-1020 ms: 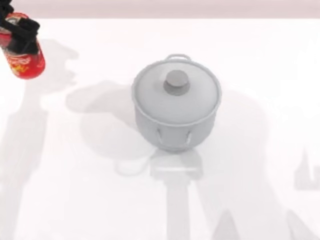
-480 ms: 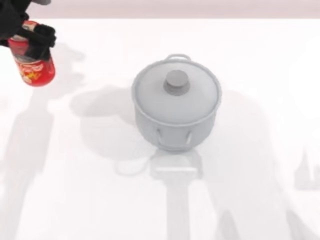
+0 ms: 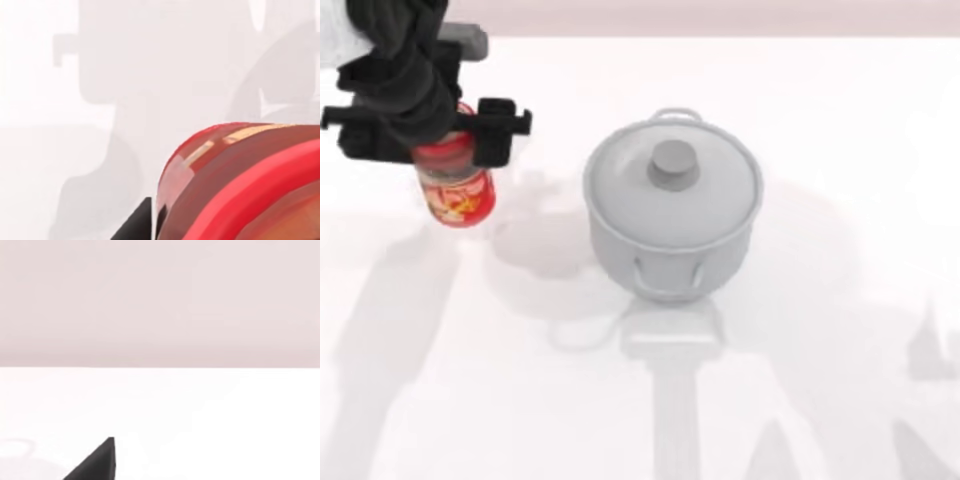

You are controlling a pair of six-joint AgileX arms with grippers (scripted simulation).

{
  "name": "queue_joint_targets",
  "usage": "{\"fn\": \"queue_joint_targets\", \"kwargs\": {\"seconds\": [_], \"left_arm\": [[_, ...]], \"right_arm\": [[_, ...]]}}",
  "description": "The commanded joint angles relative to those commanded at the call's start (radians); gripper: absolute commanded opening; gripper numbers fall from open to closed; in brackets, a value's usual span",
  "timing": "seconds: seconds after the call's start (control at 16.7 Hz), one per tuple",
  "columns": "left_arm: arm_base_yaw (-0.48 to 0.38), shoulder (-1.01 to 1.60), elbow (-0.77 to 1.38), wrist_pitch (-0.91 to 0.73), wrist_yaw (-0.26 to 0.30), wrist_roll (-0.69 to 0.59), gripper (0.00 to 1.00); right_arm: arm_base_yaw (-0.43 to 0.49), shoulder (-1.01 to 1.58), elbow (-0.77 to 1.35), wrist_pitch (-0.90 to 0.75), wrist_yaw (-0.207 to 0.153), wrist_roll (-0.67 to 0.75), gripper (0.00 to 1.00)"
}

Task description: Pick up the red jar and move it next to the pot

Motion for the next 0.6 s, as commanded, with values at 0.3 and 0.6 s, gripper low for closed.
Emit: {"fn": "queue_joint_targets", "kwargs": {"seconds": [0.3, 0.6], "left_arm": [[-0.076, -0.057, -0.116, 0.078, -0.074, -0.163, 0.00], [-0.071, -0.050, -0.117, 0.080, -0.073, -0.162, 0.00]], "right_arm": [[0.000, 0.000, 0.000, 0.000, 0.000, 0.000, 1.00], [0.000, 0.000, 0.000, 0.000, 0.000, 0.000, 1.00]]}}
